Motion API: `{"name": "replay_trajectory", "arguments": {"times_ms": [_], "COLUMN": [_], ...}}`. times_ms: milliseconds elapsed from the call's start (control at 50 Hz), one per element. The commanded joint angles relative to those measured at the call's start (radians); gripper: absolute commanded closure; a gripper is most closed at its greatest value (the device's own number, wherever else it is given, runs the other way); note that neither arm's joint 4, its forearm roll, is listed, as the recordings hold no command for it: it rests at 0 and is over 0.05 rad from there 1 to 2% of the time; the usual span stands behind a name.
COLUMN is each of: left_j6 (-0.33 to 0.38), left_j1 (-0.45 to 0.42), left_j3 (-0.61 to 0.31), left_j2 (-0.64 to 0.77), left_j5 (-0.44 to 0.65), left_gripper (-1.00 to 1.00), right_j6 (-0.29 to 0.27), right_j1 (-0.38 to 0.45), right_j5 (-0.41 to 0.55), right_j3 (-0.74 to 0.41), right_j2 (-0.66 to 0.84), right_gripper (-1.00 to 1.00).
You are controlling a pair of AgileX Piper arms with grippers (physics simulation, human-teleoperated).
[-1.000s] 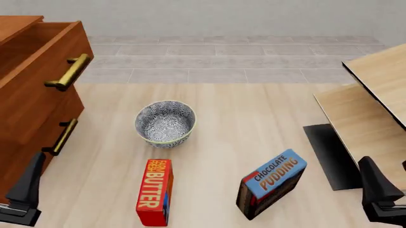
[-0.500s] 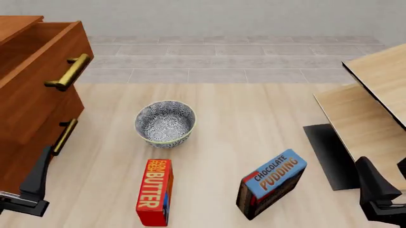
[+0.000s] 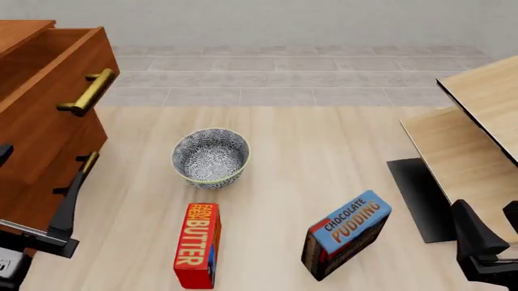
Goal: Close the top drawer of the cabinet.
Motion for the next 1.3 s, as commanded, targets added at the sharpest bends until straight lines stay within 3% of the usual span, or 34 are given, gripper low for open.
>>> {"name": "replay_trajectory", "arguments": {"times_ms": [20, 300, 320, 360, 600, 660, 780, 1020, 1300], "left_j6": [0.064, 0.113, 0.152, 0.132, 0.183, 0.232, 0.224, 0.258, 0.350], "left_j1": [0.000, 0.000, -0.007, -0.001, 0.014, 0.013, 0.025, 0.036, 0.034], "left_j3": [-0.011, -0.037, -0.012, -0.023, -0.038, -0.030, -0.068, -0.096, -0.103], "left_j2": [0.151, 0.300, 0.348, 0.347, 0.483, 0.548, 0.557, 0.644, 0.712], "left_j5": [-0.152, -0.282, -0.362, -0.342, -0.464, -0.549, -0.513, -0.570, -0.626], "left_gripper": [-1.00, -1.00, -1.00, -1.00, -1.00, -1.00, -1.00, -1.00, -1.00], "right_j6": [-0.001, 0.015, 0.018, 0.018, 0.014, 0.014, 0.016, 0.018, 0.013], "right_j1": [0.002, 0.003, -0.001, -0.001, 0.000, 0.000, 0.001, -0.004, -0.004], "right_j5": [0.009, 0.031, 0.028, 0.030, 0.031, 0.035, 0.041, 0.039, 0.052], "right_j3": [0.000, 0.000, 0.001, 0.001, 0.000, 0.000, 0.000, 0.000, 0.000], "right_j2": [-0.008, -0.023, -0.023, -0.027, -0.030, -0.033, -0.037, -0.034, -0.045], "right_gripper": [-1.00, -1.00, -1.00, -1.00, -1.00, -1.00, -1.00, -1.00, -1.00]}}
